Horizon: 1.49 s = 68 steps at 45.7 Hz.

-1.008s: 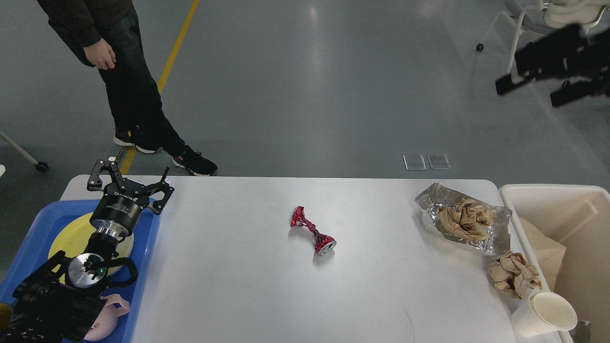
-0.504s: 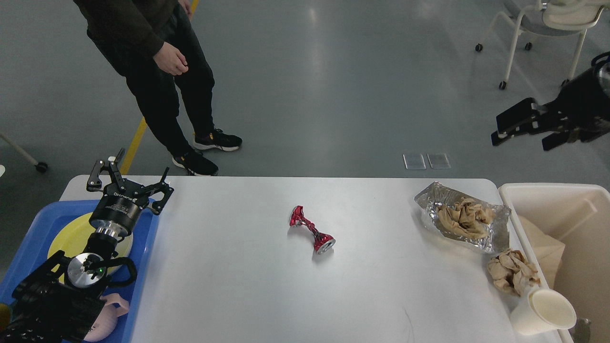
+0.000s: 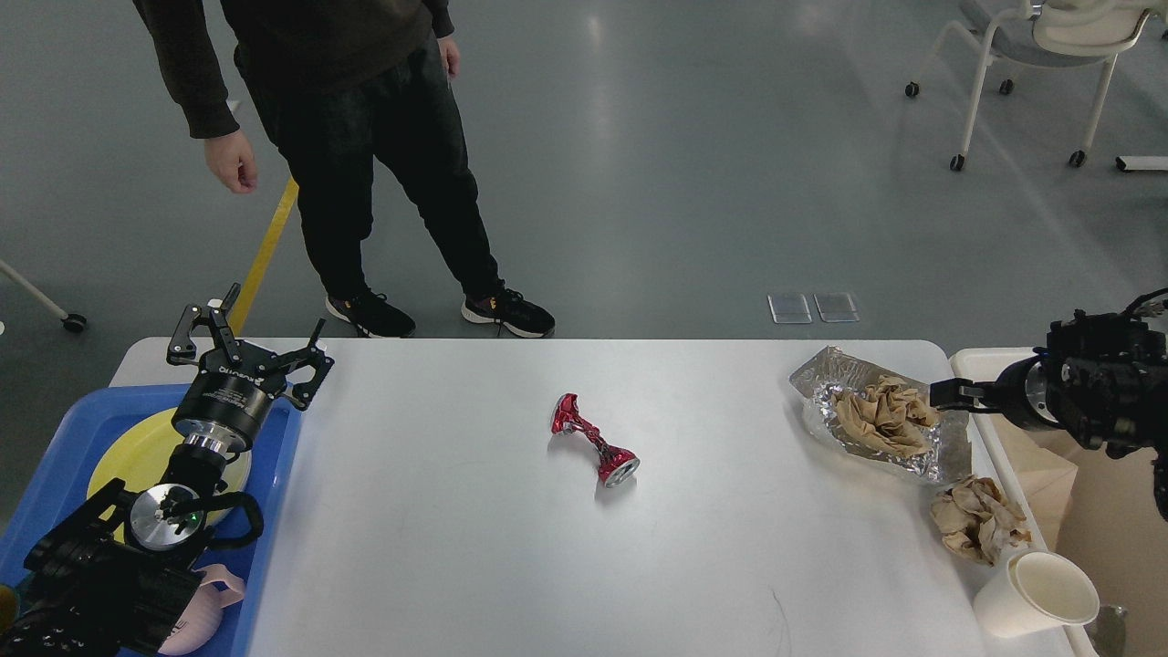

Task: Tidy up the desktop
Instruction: 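Grasp the foil snack bag with the right gripper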

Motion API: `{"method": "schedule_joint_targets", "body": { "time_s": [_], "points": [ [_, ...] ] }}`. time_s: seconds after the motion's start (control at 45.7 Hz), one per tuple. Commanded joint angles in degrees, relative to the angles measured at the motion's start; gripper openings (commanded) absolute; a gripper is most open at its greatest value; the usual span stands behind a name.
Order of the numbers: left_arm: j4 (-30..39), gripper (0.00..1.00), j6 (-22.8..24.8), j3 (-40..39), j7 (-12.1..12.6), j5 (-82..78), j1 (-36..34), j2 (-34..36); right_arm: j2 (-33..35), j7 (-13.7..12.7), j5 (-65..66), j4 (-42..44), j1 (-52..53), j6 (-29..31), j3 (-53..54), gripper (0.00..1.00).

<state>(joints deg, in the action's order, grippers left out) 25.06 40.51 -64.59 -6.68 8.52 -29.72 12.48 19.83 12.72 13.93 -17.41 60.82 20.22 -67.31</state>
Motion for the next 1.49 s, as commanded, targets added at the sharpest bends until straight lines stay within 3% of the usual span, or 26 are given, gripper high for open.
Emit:
{"method": "schedule_joint_targets", "body": {
  "time_s": [0.0, 0.372, 0.635, 0.679, 0.767, 0.876, 0.964, 1.38, 1.467],
  "points": [
    [0.0, 1.00, 0.0, 0.0, 0.0, 0.0, 0.0, 0.0, -0.6, -0.6, -0.1, 0.5, -3.2, -3.7, 1.8, 1.00],
    [0.0, 1.00, 0.0, 0.1, 0.0, 0.0, 0.0, 0.0, -2.2, -4.0, -0.1, 1.2, -8.2, -8.6, 7.1, 1.00],
    [0.0, 1.00, 0.0, 0.1, 0.0, 0.0, 0.0, 0.0, -2.7, -4.2, 0.0, 3.4, -10.5, -10.3, 8.2, 0.99],
    [0.0, 1.00, 0.0, 0.1, 0.0, 0.0, 0.0, 0.0, -2.7, -4.3, 0.0, 3.4, -10.9, -10.9, 8.2, 0.93],
    [0.0, 1.00, 0.0, 0.1, 0.0, 0.0, 0.0, 0.0, -2.8, -4.2, 0.0, 3.3, -11.2, -11.2, 8.2, 0.59],
    [0.0, 1.00, 0.0, 0.1, 0.0, 0.0, 0.0, 0.0, -2.8, -4.1, 0.0, 3.3, -11.6, -11.2, 8.3, 0.43],
    [0.0, 1.00, 0.0, 0.1, 0.0, 0.0, 0.0, 0.0, -3.0, -4.0, 0.0, 3.2, -11.6, -11.2, 9.7, 0.00],
    [0.0, 1.00, 0.0, 0.1, 0.0, 0.0, 0.0, 0.0, -2.7, -3.2, 0.0, 1.9, -10.6, -11.0, 14.3, 0.00],
    [0.0, 1.00, 0.0, 0.1, 0.0, 0.0, 0.0, 0.0, -2.0, -2.4, 0.0, -1.6, -7.1, -10.2, 14.0, 0.00]
  ]
}}
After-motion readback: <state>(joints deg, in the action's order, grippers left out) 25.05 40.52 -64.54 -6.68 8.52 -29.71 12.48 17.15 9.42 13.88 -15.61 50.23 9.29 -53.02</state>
